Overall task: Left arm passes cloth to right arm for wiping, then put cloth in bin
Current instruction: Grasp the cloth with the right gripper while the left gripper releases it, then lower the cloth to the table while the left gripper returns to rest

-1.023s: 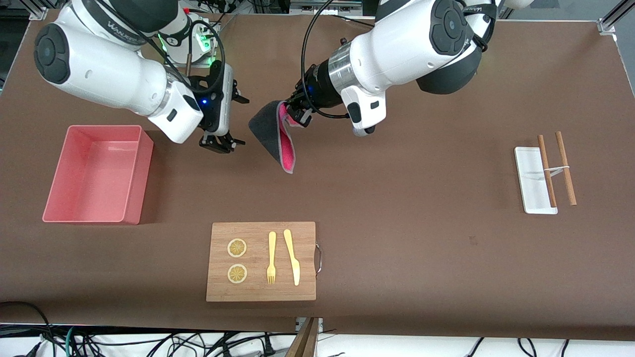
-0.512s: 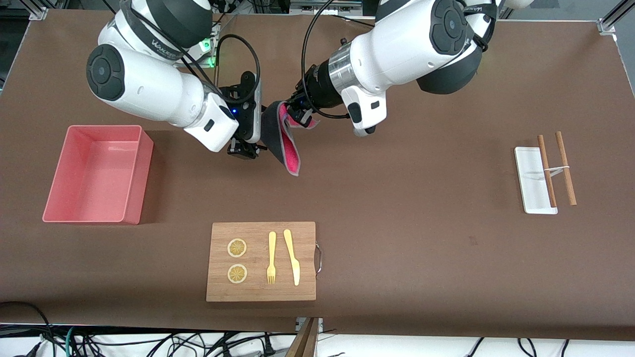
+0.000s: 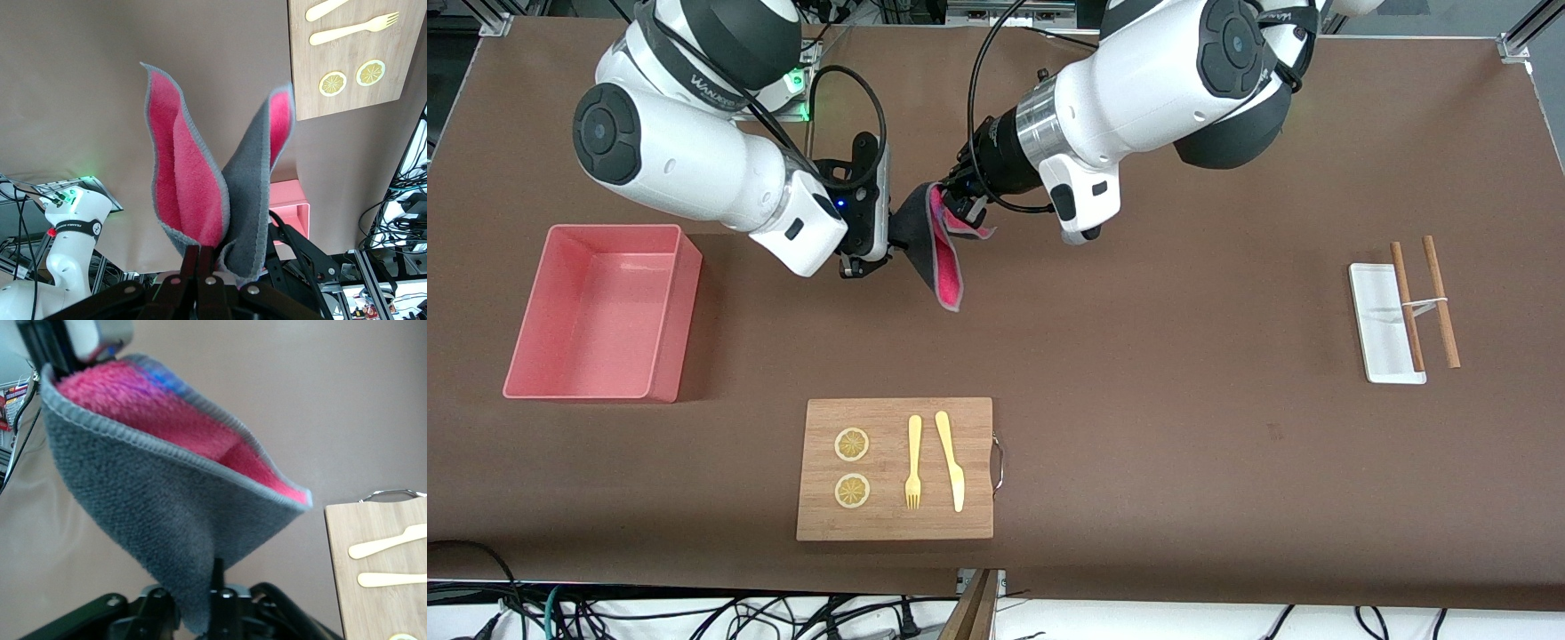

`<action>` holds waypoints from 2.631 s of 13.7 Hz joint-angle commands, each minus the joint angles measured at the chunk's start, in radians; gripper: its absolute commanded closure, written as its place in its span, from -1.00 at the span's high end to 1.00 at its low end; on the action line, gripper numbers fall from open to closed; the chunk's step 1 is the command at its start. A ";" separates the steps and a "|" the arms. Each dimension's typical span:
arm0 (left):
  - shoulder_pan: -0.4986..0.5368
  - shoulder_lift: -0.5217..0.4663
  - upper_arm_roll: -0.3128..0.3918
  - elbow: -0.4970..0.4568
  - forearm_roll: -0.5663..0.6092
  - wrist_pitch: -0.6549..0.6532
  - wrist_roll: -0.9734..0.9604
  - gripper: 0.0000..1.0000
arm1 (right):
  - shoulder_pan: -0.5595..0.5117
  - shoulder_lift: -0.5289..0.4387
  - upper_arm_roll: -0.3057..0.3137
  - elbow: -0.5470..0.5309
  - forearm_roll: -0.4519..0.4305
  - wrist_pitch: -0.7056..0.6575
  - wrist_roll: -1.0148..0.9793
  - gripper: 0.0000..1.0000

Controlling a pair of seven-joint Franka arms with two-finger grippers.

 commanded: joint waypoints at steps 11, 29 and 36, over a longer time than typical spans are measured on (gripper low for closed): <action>0.164 -0.073 0.000 0.009 0.059 -0.183 -0.002 1.00 | -0.132 -0.040 -0.003 0.027 -0.017 -0.199 0.118 -1.00; 0.743 -0.120 -0.005 -0.198 0.501 -0.238 1.066 1.00 | -0.289 -0.203 -0.117 -0.445 -0.454 -0.079 0.897 -1.00; 0.668 -0.498 -0.005 -0.747 0.728 -0.035 1.556 1.00 | -0.289 -0.065 -0.109 -0.610 -0.448 0.308 0.988 -1.00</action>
